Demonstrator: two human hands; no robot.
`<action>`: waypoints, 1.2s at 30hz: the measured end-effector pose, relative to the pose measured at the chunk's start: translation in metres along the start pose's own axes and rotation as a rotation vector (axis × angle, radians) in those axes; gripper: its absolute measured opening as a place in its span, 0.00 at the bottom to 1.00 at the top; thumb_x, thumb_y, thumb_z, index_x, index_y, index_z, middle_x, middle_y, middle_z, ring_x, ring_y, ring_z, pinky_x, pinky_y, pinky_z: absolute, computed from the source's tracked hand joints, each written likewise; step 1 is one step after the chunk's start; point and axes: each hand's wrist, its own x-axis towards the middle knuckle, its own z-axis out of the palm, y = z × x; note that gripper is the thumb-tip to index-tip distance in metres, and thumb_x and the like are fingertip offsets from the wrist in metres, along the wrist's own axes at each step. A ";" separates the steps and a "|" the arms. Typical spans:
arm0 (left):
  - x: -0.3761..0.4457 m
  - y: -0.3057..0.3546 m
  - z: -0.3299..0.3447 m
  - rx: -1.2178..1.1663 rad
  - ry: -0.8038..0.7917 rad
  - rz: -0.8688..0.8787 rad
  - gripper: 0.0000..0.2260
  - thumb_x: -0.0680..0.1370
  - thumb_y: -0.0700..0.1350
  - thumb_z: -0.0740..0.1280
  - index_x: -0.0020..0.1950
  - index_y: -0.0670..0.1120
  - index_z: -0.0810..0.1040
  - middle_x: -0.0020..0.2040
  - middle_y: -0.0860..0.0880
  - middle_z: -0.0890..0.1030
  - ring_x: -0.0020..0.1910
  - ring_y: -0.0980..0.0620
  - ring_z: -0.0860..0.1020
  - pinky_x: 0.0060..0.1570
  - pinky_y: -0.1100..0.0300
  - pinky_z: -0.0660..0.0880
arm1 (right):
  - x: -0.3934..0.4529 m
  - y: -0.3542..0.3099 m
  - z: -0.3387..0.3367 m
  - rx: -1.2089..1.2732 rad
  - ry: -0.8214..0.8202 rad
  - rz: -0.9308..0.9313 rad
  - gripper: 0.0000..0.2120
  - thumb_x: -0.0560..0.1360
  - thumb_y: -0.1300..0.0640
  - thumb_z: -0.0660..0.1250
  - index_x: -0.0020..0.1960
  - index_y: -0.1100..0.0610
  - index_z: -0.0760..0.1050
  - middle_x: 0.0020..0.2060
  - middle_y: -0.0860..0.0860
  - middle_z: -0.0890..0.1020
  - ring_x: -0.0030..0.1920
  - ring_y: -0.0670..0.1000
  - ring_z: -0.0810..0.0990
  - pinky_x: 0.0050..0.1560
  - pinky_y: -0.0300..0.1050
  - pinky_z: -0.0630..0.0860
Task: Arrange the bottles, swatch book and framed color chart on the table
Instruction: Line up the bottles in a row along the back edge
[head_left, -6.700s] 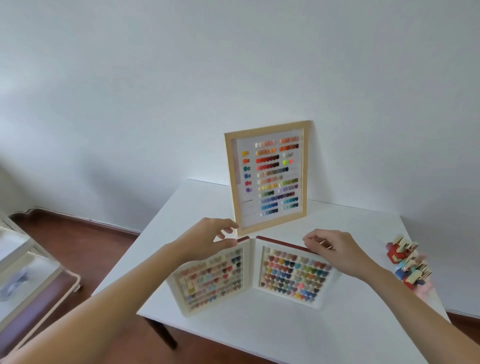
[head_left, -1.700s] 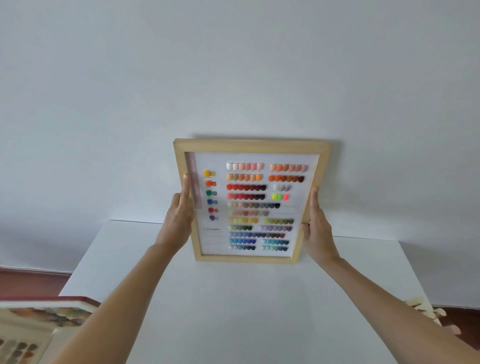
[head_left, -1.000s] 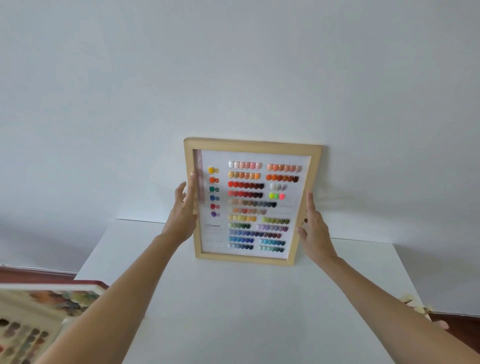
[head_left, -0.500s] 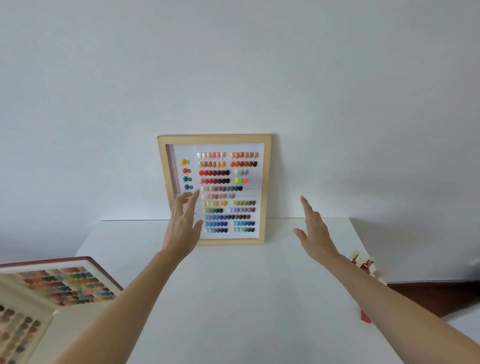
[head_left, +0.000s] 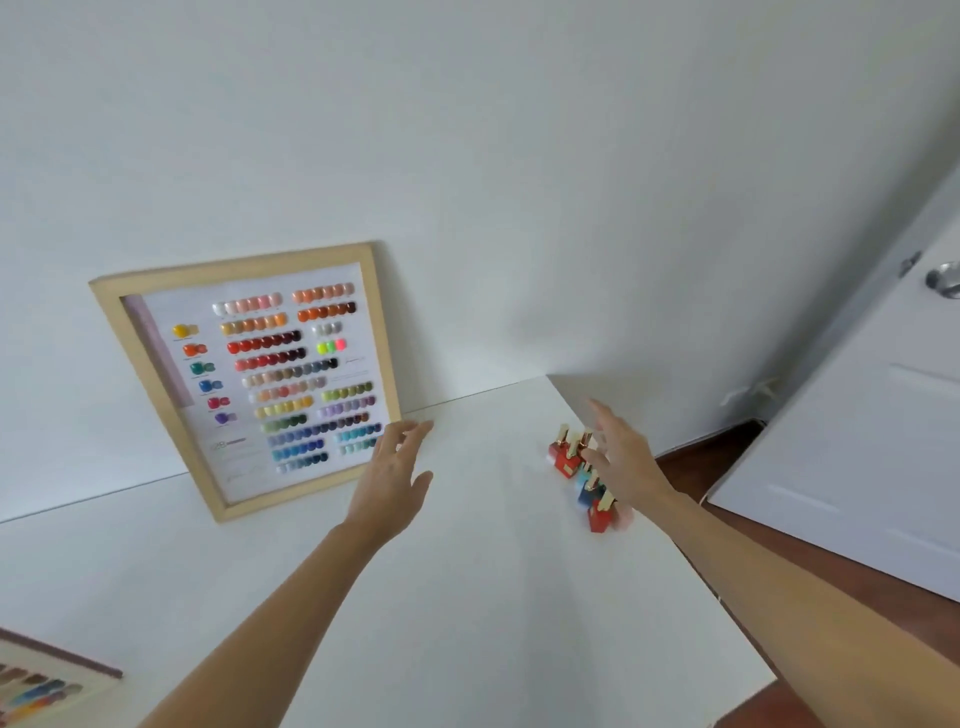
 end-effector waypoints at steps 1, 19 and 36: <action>0.001 0.006 0.006 -0.003 -0.022 0.009 0.28 0.77 0.40 0.67 0.75 0.47 0.62 0.70 0.47 0.65 0.57 0.51 0.73 0.59 0.58 0.74 | -0.004 0.006 -0.004 -0.015 0.010 0.011 0.30 0.76 0.63 0.64 0.73 0.51 0.57 0.63 0.56 0.73 0.62 0.57 0.73 0.63 0.51 0.70; 0.078 0.093 0.124 0.001 -0.208 -0.076 0.23 0.80 0.44 0.64 0.74 0.51 0.64 0.73 0.49 0.65 0.70 0.51 0.68 0.67 0.59 0.69 | 0.052 0.125 -0.026 -0.037 -0.168 -0.015 0.12 0.76 0.66 0.64 0.58 0.60 0.76 0.54 0.58 0.81 0.55 0.54 0.79 0.58 0.46 0.76; 0.158 0.109 0.198 0.050 -0.357 -0.161 0.22 0.80 0.34 0.61 0.71 0.52 0.71 0.71 0.49 0.71 0.68 0.47 0.72 0.67 0.54 0.70 | 0.102 0.155 0.007 0.045 -0.406 -0.224 0.11 0.74 0.64 0.68 0.56 0.57 0.81 0.50 0.55 0.82 0.47 0.52 0.81 0.53 0.35 0.73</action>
